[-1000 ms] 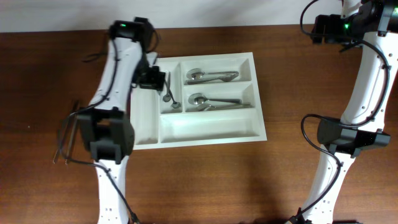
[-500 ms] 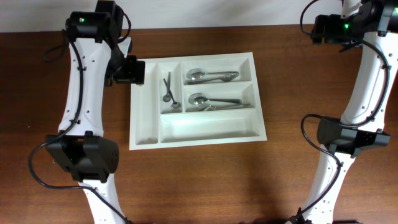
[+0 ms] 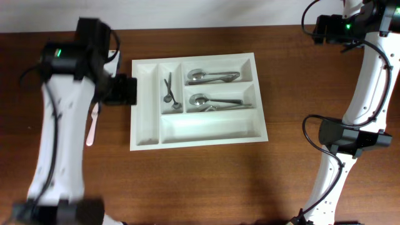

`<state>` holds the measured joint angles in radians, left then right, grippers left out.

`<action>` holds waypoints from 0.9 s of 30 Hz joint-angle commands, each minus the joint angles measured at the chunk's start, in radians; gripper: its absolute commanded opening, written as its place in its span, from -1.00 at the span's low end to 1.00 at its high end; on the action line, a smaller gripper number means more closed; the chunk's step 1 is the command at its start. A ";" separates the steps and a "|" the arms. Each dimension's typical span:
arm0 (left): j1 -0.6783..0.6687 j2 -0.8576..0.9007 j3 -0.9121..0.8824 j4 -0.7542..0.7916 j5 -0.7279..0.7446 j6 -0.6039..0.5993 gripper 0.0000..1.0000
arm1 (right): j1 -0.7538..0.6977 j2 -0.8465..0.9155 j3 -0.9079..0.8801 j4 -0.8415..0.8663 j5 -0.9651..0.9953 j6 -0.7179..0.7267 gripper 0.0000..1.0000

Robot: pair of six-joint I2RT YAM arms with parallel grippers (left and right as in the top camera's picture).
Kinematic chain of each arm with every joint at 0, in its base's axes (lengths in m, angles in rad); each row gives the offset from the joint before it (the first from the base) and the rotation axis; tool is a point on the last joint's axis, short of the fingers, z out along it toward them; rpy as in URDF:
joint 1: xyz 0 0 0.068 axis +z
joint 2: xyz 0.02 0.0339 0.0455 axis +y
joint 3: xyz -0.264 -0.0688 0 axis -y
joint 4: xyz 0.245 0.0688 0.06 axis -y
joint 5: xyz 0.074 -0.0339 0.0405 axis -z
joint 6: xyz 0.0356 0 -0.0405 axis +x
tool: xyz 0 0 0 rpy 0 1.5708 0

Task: Pack container
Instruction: 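Release the spoon and withdraw the left gripper to the left, then lower the left gripper onto the pink plastic knife and grasp it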

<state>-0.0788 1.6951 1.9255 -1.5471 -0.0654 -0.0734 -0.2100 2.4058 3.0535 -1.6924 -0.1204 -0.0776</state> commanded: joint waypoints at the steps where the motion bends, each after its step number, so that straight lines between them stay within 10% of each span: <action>1: 0.010 -0.165 -0.241 0.115 -0.032 -0.017 0.90 | -0.006 -0.010 0.001 -0.004 0.002 0.008 0.97; 10: 0.187 -0.261 -0.676 0.406 -0.059 0.039 1.00 | -0.006 -0.010 0.001 -0.004 0.002 0.008 0.97; 27: 0.337 0.135 -0.695 0.724 0.002 0.237 1.00 | -0.006 -0.010 0.001 -0.004 0.002 0.008 0.97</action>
<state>0.2558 1.7802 1.2320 -0.8444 -0.0837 0.0658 -0.2100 2.4058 3.0535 -1.6924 -0.1204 -0.0780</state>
